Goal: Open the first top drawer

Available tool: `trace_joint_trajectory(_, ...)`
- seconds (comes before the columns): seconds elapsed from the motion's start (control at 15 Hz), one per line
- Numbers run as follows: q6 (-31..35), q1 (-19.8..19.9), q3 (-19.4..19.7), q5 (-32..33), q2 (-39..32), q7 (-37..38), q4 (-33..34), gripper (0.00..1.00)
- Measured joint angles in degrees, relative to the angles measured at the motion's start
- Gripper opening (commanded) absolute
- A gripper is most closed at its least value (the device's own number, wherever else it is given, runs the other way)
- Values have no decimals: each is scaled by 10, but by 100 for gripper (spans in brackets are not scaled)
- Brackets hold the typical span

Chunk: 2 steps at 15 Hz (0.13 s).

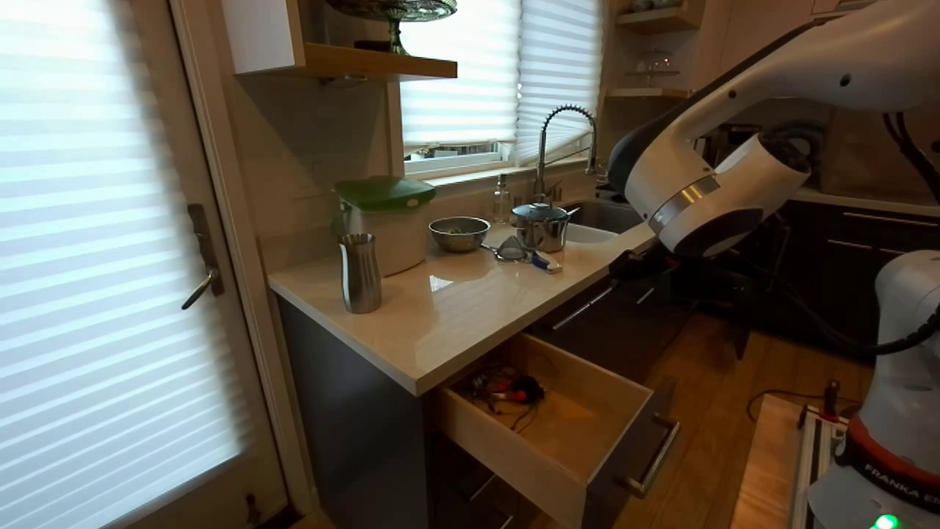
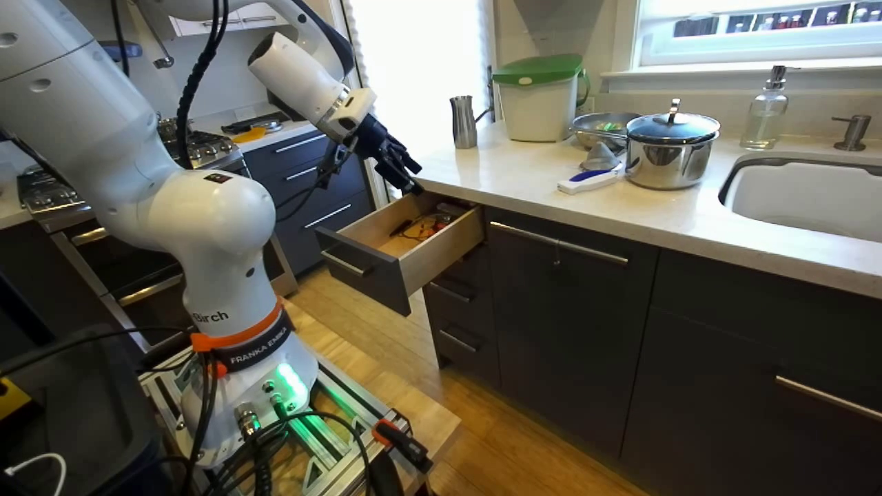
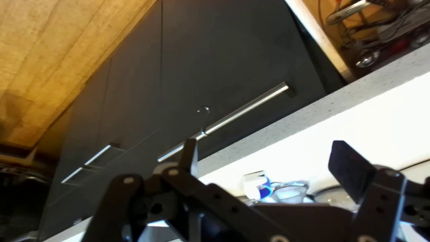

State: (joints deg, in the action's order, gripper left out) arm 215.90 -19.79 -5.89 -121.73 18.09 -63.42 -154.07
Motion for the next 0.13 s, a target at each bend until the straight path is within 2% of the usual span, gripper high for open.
trace_joint_trajectory(0.13, -25, -3, 5, 1, 3, -23, 6, 100)
